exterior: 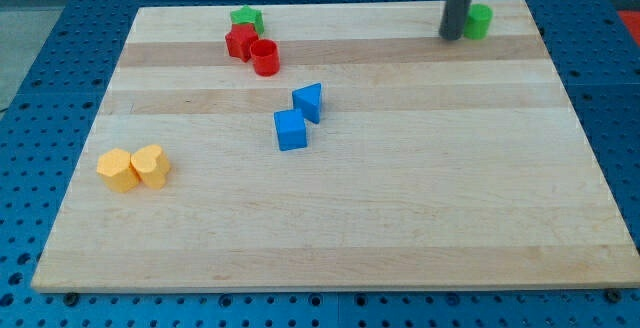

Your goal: Touch the top of the triangle

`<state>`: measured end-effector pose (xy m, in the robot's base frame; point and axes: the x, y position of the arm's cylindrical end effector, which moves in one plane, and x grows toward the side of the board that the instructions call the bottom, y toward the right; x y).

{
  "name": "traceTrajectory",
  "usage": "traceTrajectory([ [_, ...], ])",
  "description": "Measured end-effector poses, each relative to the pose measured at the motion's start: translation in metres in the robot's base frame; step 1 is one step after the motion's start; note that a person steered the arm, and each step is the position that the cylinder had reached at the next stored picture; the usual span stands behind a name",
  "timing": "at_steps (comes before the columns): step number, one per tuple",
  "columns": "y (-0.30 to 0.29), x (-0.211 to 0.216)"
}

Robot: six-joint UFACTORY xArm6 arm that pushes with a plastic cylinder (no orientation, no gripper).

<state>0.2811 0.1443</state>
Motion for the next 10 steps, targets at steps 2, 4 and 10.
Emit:
traceTrajectory([
  [2, -0.143, 0.092],
  [4, -0.158, 0.085],
  [10, -0.107, 0.094],
])
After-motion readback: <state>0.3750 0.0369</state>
